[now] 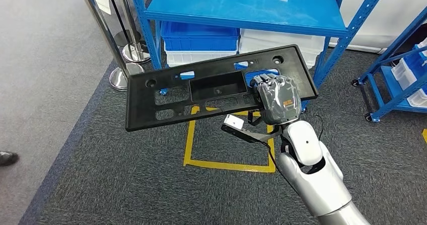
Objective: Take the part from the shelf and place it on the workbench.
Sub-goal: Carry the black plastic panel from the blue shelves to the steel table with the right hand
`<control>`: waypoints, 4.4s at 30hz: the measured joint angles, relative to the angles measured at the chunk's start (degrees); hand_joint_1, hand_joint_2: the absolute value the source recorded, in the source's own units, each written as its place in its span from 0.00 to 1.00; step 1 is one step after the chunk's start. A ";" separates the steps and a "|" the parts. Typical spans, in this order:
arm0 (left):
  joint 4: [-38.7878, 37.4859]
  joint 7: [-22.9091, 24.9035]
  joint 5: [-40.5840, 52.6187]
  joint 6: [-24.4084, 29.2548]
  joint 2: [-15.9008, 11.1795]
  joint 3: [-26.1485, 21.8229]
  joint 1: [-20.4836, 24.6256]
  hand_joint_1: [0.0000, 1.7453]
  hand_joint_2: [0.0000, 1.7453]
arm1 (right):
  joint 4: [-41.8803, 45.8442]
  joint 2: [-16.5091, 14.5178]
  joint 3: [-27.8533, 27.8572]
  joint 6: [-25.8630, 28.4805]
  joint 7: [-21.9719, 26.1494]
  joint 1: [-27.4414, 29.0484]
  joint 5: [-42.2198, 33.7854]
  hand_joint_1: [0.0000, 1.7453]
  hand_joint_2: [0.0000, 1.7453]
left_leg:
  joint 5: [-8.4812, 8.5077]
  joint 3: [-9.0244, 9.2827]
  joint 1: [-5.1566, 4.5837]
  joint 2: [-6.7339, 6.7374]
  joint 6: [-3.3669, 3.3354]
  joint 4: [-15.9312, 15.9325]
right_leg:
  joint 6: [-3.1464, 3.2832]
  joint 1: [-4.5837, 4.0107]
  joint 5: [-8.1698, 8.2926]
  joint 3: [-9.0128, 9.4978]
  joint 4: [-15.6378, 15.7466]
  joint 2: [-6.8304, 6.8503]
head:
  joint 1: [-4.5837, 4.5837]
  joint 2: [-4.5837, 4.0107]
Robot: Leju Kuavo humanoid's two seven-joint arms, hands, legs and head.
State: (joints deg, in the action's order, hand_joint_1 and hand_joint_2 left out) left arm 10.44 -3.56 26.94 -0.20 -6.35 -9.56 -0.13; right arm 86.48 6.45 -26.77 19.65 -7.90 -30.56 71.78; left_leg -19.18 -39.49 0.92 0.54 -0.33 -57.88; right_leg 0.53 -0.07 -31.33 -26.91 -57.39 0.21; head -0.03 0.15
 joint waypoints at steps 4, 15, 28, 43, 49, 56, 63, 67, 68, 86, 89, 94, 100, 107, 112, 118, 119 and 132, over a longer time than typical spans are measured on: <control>0.01 -0.16 0.16 0.06 0.20 -0.41 0.14 0.00 1.00 | 0.19 -0.48 -0.96 -0.40 -0.70 0.09 0.75 0.90 1.00 | -7.89 -1.90 0.18 -0.29 0.93 -5.24 | 1.60 0.35 3.68 -3.12 0.89 0.51 | -0.02 0.00; 0.17 3.33 6.00 1.75 4.48 0.62 0.66 0.00 1.00 | 5.08 0.45 -1.01 -2.59 -4.04 5.97 4.52 0.90 1.00 | -13.29 13.28 0.21 -0.65 0.29 0.74 | -0.84 0.46 10.17 -13.14 -2.73 1.16 | -0.03 0.00; 28.70 20.51 16.29 -7.28 13.54 2.56 -15.16 0.00 1.00 | 14.87 8.43 9.62 -3.21 -2.24 19.46 1.22 0.90 1.00 | -8.55 7.65 -0.33 -4.52 -1.46 -0.46 | -0.28 0.63 3.37 -5.91 -2.46 -5.53 | 0.09 0.00; 43.74 17.42 17.30 -10.31 16.82 -2.12 -19.80 0.00 1.00 | 14.57 9.50 9.99 -2.97 -0.42 14.55 -3.22 0.90 1.00 | -10.20 8.53 -0.26 2.51 0.62 -1.36 | -0.16 0.62 4.35 -7.17 -2.19 5.46 | 0.07 0.00; 46.68 14.36 22.12 -16.11 17.80 -10.70 -20.28 0.00 1.00 | 13.70 9.72 8.68 -2.40 2.33 13.13 -7.98 0.90 1.00 | -8.29 8.05 -0.17 -0.13 -1.87 0.23 | -1.88 1.01 1.30 -8.52 -5.78 3.35 | 0.09 0.00; 44.25 10.84 37.10 -17.31 19.99 -26.70 -17.61 0.00 1.00 | 13.22 10.03 8.10 -0.06 4.09 14.66 -8.92 0.90 1.00 | -7.53 6.82 -0.55 -4.94 -2.22 -0.47 | -1.20 0.96 0.44 -8.42 -9.68 -1.40 | 0.11 0.00; 44.27 6.93 46.22 -19.82 22.93 -36.93 -15.40 0.00 1.00 | 13.58 10.67 8.49 -0.09 5.32 15.28 -9.68 0.90 1.00 | -7.53 4.64 -0.52 -6.36 0.01 -1.69 | 0.27 1.15 2.95 -4.85 -1.14 -2.31 | 0.05 0.00; 44.19 6.07 48.18 -19.92 23.31 -40.51 -13.95 0.00 1.00 | 13.76 10.81 8.64 -0.03 5.49 15.93 -9.63 0.90 1.00 | -14.01 -0.84 -0.36 -1.14 0.96 -13.94 | 0.82 0.99 3.22 -4.84 -0.77 1.16 | -0.01 0.00; 44.19 6.04 48.23 -19.94 23.38 -41.02 -13.74 0.00 1.00 | 13.76 10.82 8.65 -0.04 5.49 16.06 -9.62 0.90 1.00 | -14.49 -1.63 -0.26 -0.95 1.08 -15.93 | 0.81 0.94 3.20 -4.95 -0.89 2.01 | -0.01 0.00; 41.13 0.07 60.94 -16.57 24.07 -47.27 -11.12 0.00 1.00 | 15.46 10.88 9.19 1.09 5.51 19.72 -7.91 0.90 1.00 | -6.39 6.37 -0.49 -4.74 -2.17 0.27 | -1.59 1.14 -1.33 -9.01 -11.98 -0.86 | 0.02 0.00; 40.42 -0.37 62.09 -16.15 24.25 -48.22 -10.45 0.00 1.00 | 15.90 10.87 9.31 1.55 5.25 20.36 -6.89 0.90 1.00 | -6.56 5.74 -0.57 -6.91 -1.38 -0.72 | -1.49 1.51 1.97 -4.83 -3.04 -4.01 | 0.01 0.00; 36.61 4.39 62.66 -13.01 24.29 -47.97 -9.98 0.00 1.00 | 16.86 10.80 9.82 3.51 3.61 23.41 -2.38 0.90 1.00 | -7.51 3.95 -0.62 -6.63 0.17 -2.65 | -0.09 1.56 2.36 -4.60 -1.93 -1.41 | -0.04 0.00; 24.16 1.37 62.65 -2.07 22.55 -46.00 -5.97 0.00 1.00 | 20.51 10.78 12.57 4.96 1.77 28.20 1.94 0.90 1.00 | -13.18 -1.57 -0.32 -0.69 0.94 -16.11 | 0.71 0.87 2.35 -4.73 -1.76 3.99 | -0.09 0.00; 11.84 1.73 62.66 4.06 20.76 -41.42 -3.15 0.00 1.00 | 24.17 9.68 14.04 3.70 -0.79 31.17 9.53 0.90 1.00 | -7.91 6.77 -1.71 3.07 -1.27 -0.22 | -0.63 0.39 1.99 -4.09 -1.59 8.01 | -0.08 0.00; 6.79 7.33 62.62 5.01 20.67 -39.03 -1.67 0.00 1.00 | 25.79 8.64 14.03 1.11 -3.01 32.73 13.59 0.90 1.00 | -6.55 7.16 -1.25 -0.46 -2.60 1.18 | -1.60 1.00 -3.96 -8.10 -11.09 0.63 | -0.04 0.00; 4.33 9.11 61.47 3.86 20.18 -37.91 -0.96 0.00 1.00 | 26.50 8.27 13.89 -0.15 -4.46 34.12 15.26 0.90 1.00 | -6.99 6.78 -1.05 -5.82 -1.97 -0.28 | -2.23 1.84 1.28 -7.47 -7.65 -2.39 | -0.03 0.00; 4.20 8.69 61.21 3.68 19.86 -37.90 -0.84 0.00 1.00 | 26.59 8.26 13.77 -0.42 -4.51 33.85 15.31 0.90 1.00 | -7.16 6.41 -1.01 -6.57 -1.60 -0.79 | -2.20 2.00 2.22 -6.47 -5.15 -3.66 | -0.07 0.00; 3.90 -1.83 56.76 2.11 14.36 -39.22 -0.76 0.00 1.00 | 24.53 8.41 10.63 -2.17 -3.33 26.85 11.99 0.90 1.00 | -11.08 0.42 -0.75 -0.23 0.43 -11.93 | 0.81 0.51 2.52 -5.93 -3.02 4.13 | -0.23 0.00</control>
State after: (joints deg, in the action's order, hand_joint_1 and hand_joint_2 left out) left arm 14.34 -5.39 83.71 1.91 8.01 -48.77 -0.89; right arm 111.01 14.86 -16.15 17.49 -11.23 -3.70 83.77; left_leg -30.26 -39.07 0.17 0.31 0.10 -69.80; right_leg 1.34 0.44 -28.81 -32.84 -60.41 4.34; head -0.26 0.15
